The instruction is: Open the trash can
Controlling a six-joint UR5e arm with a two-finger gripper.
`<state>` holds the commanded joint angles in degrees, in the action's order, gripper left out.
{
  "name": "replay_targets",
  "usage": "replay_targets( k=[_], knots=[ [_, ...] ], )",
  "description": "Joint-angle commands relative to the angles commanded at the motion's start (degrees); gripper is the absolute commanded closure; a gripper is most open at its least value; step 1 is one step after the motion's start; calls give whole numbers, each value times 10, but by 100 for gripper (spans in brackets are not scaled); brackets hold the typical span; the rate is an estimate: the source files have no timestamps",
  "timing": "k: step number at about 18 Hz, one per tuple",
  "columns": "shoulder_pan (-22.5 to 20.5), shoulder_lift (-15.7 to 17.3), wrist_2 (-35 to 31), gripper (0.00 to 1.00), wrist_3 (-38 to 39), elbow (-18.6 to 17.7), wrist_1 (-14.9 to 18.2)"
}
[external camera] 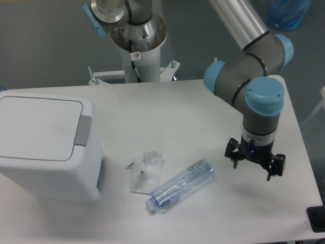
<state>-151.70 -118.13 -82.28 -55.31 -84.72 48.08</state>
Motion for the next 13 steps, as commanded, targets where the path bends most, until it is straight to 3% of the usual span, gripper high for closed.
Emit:
replay_targets(
  k=[5,13],
  knots=[
    [22,52,91,0,132,1,16],
    [83,95,157,0,196,4,17]
  ],
)
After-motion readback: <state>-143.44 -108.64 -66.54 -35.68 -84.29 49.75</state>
